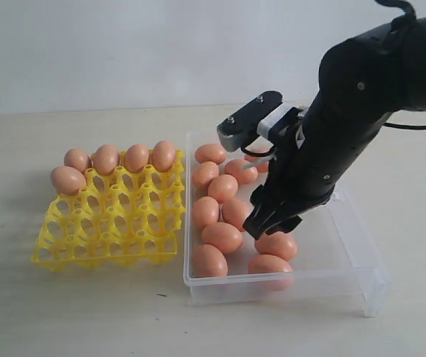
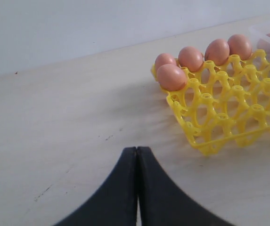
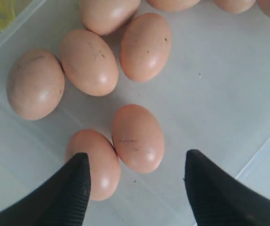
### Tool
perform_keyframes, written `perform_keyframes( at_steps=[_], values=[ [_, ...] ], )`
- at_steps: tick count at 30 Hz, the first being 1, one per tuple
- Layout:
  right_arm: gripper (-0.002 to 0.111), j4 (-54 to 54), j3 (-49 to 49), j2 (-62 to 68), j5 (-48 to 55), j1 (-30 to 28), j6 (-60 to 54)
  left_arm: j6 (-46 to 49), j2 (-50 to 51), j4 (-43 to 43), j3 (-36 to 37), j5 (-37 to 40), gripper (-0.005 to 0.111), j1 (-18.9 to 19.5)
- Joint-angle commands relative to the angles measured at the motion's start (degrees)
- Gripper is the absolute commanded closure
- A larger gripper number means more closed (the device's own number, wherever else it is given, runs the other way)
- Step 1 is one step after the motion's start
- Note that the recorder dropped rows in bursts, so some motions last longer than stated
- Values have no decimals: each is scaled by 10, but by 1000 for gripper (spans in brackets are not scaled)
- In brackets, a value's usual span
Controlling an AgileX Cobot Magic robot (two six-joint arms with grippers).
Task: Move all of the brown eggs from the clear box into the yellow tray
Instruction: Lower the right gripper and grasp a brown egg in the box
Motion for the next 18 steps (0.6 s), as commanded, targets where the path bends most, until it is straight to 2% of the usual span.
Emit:
perform_keyframes(
  at_steps=[1, 6, 18],
  values=[
    [51, -3, -1, 36, -48, -4, -75, 0, -3, 1, -2, -3, 107, -2],
    [51, -15, -16, 71, -66, -4, -136, 0, -3, 1, -2, -3, 107, -2],
    [51, -41, -28, 127, -54, -4, -134, 0, -3, 1, -2, -3, 107, -2]
  ],
)
